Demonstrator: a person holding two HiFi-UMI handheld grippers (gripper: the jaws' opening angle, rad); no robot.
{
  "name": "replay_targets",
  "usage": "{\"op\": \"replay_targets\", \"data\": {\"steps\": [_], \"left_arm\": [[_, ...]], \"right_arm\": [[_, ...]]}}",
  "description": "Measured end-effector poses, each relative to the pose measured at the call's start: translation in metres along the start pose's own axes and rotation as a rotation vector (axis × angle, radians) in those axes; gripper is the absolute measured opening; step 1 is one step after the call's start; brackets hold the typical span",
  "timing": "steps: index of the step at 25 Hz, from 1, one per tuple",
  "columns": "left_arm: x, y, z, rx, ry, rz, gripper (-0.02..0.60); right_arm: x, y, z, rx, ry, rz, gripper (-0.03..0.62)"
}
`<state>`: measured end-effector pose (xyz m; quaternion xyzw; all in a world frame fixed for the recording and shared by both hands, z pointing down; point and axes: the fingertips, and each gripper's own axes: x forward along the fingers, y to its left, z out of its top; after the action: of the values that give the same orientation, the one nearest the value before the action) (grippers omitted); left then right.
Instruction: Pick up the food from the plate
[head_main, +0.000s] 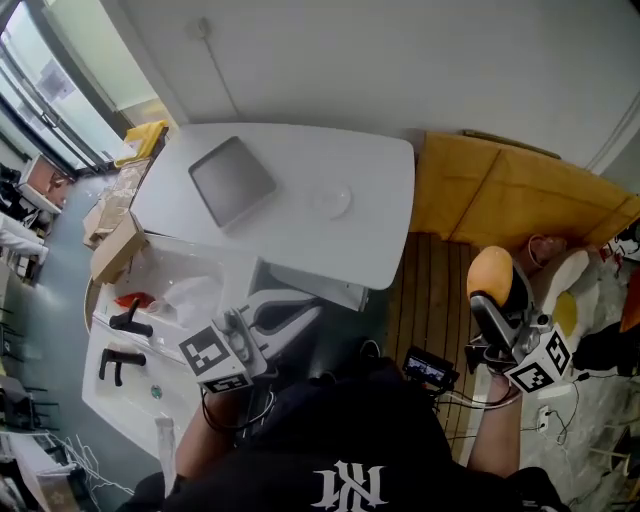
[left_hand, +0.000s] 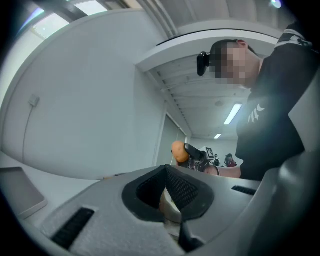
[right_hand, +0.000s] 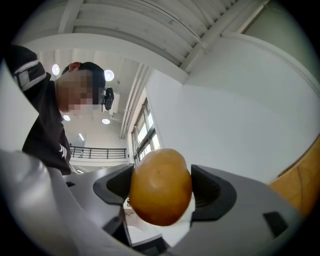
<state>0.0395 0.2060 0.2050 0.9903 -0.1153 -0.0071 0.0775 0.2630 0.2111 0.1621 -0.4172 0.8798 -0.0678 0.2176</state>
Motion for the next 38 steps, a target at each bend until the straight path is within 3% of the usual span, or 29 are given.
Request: {"op": "replay_targets", "data": {"steps": [6, 12, 19, 26, 29, 33, 38], "left_arm": [[-0.076, -0.023, -0.021, -0.064, -0.049, -0.012, 0.005], [-0.087, -0.032, -0.022, -0.050, -0.059, -0.039, 0.005], [-0.093, -0.040, 0.002, -0.007, -0.071, 0.030, 0.005], [-0.059, -0.057, 0.006, 0.013, -0.049, 0.032, 0.005], [-0.039, -0.067, 0.006, 0.042, -0.019, 0.012, 0.005], [-0.026, -0.075, -0.002, 0.021, 0.007, 0.019, 0.005], [-0.013, -0.077, -0.010, 0.033, 0.007, 0.030, 0.005]], "right_arm": [[0.022, 0.103, -0.048, 0.040, 0.075, 0.073, 0.353], [0.034, 0.144, -0.076, 0.091, 0.121, 0.144, 0.353], [0.057, 0.147, -0.067, 0.075, 0.122, 0.239, 0.353], [0.037, 0.128, -0.047, 0.077, 0.090, 0.291, 0.353], [0.026, 0.118, -0.044, 0.104, 0.066, 0.289, 0.353], [0.008, 0.099, -0.042, 0.160, 0.043, 0.272, 0.353], [-0.001, 0.087, -0.041, 0.150, 0.040, 0.263, 0.353]]}}
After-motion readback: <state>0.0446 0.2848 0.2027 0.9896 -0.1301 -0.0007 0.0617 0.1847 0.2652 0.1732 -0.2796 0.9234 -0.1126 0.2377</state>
